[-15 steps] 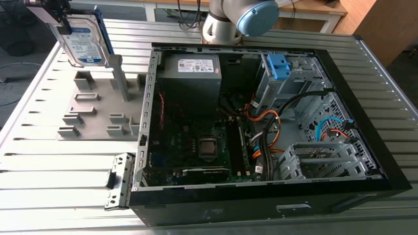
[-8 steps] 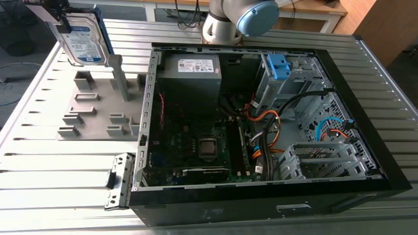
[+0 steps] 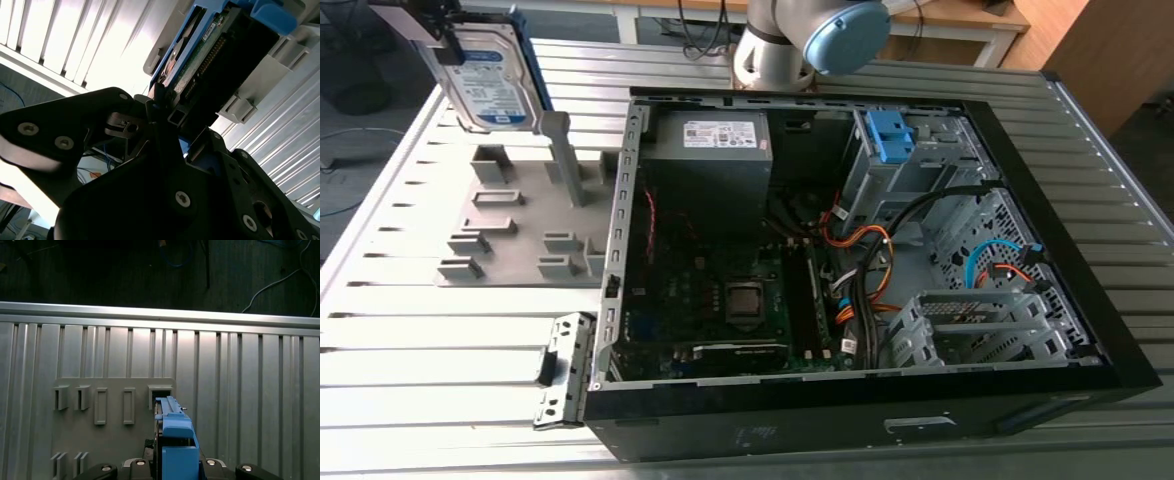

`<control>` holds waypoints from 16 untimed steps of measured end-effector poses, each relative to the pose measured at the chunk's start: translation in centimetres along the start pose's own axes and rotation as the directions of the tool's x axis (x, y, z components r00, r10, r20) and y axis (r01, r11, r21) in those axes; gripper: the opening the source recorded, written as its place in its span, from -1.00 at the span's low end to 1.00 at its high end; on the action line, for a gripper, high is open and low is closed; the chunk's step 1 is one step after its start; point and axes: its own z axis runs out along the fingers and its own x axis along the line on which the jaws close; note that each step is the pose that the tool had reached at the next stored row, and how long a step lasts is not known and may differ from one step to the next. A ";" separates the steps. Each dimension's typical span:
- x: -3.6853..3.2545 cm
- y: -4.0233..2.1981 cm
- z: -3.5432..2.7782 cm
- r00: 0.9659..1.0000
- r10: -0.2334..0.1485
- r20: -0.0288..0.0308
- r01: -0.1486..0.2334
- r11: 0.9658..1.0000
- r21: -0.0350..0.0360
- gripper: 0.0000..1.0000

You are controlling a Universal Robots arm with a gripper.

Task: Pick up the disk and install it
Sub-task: 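Pick up the disk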

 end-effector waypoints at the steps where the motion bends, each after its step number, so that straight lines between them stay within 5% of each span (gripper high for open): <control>1: 0.00 0.00 -0.05 1.000 0.000 0.000 0.000 1.000 0.000 -0.27; 16: -0.05 0.03 -0.80 1.000 0.000 0.000 0.000 1.000 0.000 -0.27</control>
